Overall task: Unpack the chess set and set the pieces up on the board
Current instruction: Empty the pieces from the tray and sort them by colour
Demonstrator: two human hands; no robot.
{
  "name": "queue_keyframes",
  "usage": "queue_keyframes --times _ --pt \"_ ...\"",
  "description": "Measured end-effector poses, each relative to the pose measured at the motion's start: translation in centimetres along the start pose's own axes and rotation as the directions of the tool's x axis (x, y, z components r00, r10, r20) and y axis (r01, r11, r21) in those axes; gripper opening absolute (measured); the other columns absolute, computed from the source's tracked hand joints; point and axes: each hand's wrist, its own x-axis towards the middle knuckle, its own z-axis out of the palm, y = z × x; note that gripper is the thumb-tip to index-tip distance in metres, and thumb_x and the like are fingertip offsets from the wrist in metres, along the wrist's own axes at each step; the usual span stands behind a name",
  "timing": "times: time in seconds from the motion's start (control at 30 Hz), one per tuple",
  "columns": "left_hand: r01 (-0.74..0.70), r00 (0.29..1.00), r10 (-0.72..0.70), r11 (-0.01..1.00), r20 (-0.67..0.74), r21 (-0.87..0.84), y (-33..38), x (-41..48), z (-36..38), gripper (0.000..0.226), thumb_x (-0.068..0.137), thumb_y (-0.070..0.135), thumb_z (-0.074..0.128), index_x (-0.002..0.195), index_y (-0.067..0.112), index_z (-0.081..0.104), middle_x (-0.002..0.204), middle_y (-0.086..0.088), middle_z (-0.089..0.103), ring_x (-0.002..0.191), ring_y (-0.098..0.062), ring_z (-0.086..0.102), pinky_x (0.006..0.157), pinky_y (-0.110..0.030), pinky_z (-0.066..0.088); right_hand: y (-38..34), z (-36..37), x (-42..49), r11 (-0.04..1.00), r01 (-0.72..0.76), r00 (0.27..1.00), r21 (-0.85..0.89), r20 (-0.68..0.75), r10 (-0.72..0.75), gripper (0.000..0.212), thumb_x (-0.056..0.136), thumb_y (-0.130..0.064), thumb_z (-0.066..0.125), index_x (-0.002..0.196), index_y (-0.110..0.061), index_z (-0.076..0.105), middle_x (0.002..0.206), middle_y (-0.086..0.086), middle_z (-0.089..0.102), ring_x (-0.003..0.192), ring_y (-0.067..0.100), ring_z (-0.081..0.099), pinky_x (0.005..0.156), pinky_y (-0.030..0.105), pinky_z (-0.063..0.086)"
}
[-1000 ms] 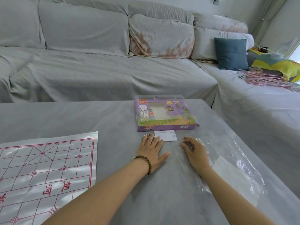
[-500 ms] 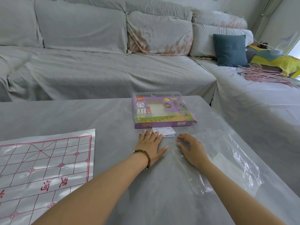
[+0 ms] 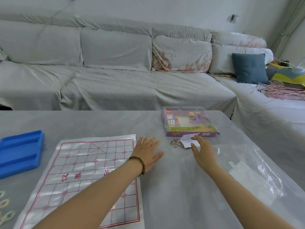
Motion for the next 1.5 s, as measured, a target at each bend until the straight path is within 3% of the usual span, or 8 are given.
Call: queue_keyframes --times 0.13,0.43,0.87,1.03,1.17,1.23,1.33,1.5 --pt "0.122 0.992 -0.122 0.993 -0.026 0.002 -6.6 -6.1 -1.7 0.057 0.097 0.05 0.013 0.146 0.023 0.019 0.155 0.005 0.012 0.143 -0.015 0.001 0.117 -0.036 -0.007 -6.4 2.6 -1.7 0.991 -0.031 0.998 0.131 0.06 0.023 0.024 0.091 -0.011 0.054 0.114 -0.01 0.06 0.122 0.004 0.059 0.114 0.025 0.053 0.085 0.023 0.034" --pt "0.522 0.853 -0.522 0.852 0.013 -0.021 -24.3 -21.7 -3.1 0.062 0.094 0.053 0.009 0.147 0.022 0.015 0.156 0.002 0.009 0.144 -0.018 0.002 0.118 -0.038 -0.001 -21.9 14.3 -7.0 0.985 0.074 0.94 0.159 0.317 -0.122 0.027 0.095 -0.019 0.05 0.121 -0.018 0.056 0.135 0.0 0.052 0.122 0.02 0.049 0.097 0.023 0.032" --pt "0.88 0.364 -0.93 0.328 0.046 -0.344 -40.5 -34.0 -1.1 0.071 0.095 0.053 0.02 0.147 0.007 0.007 0.156 -0.01 0.008 0.143 -0.024 0.009 0.116 -0.037 0.011 -37.8 28.1 -10.9 0.97 0.069 0.794 0.234 0.576 -0.195 0.053 0.095 -0.038 0.047 0.141 -0.014 0.037 0.143 0.003 0.044 0.13 0.02 0.042 0.106 0.033 0.034" --pt "0.699 0.359 -0.932 0.308 -0.055 -0.645 -40.3 -32.9 -1.9 0.054 0.097 0.038 0.037 0.137 0.003 0.032 0.142 -0.016 0.038 0.132 -0.03 0.032 0.107 -0.036 0.024 -40.5 30.9 -10.5 0.99 0.108 0.837 0.096 0.529 -0.142 0.028 0.095 -0.04 0.045 0.097 -0.015 0.057 0.098 0.005 0.058 0.09 0.02 0.054 0.081 0.033 0.047" --pt "0.361 0.212 -0.977 0.1 -0.022 -0.927 -41.2 -32.4 -2.4 0.05 0.092 0.01 0.051 0.138 0.004 0.033 0.144 -0.012 0.036 0.123 -0.029 0.044 0.099 -0.035 0.037 -41.0 31.2 -10.6 0.943 -0.128 0.871 0.307 0.489 -0.041 0.028 0.096 -0.019 0.047 0.122 -0.012 0.054 0.121 0.006 0.058 0.108 0.019 0.052 0.088 0.03 0.046" --pt "0.151 0.201 -0.978 -0.03 0.06 -0.988 -41.0 -32.2 -3.2 0.051 0.092 0.001 0.049 0.14 0.006 0.032 0.142 -0.012 0.037 0.098 -0.03 0.059 0.085 -0.032 0.046 -41.2 30.0 -10.7 0.833 -0.281 0.855 0.477 0.519 -0.009 0.028 0.096 -0.011 0.046 0.124 -0.011 0.051 0.124 0.008 0.055 0.109 0.019 0.052 0.088 0.028 0.048" --pt "-0.019 0.268 -0.959 -0.105 0.096 -0.994 -39.4 -31.2 -4.8 0.052 0.093 0.003 0.049 0.141 0.006 0.03 0.135 -0.016 0.046 0.07 -0.018 0.061 0.07 -0.025 0.053 -40.4 27.0 -10.0 0.695 -0.41 0.833 0.591 0.553 0.022 0.029 0.096 -0.008 0.046 0.125 -0.011 0.048 0.116 0.01 0.055 0.103 0.021 0.056 0.074 0.028 0.056" --pt "-0.093 0.513 -0.854 -0.149 0.081 -0.984 -32.3 -27.2 -7.9 0.045 0.094 0.003 0.047 0.137 0.009 0.037 0.118 -0.01 0.06 0.073 -0.016 0.061 0.061 -0.02 0.055 -34.6 18.4 -7.6 0.635 -0.428 0.857 0.643 0.512 0.059 0.036 0.097 -0.009 0.043 0.133 -0.016 0.046 0.116 0.008 0.054 0.108 0.027 0.058 0.077 0.031 0.055"
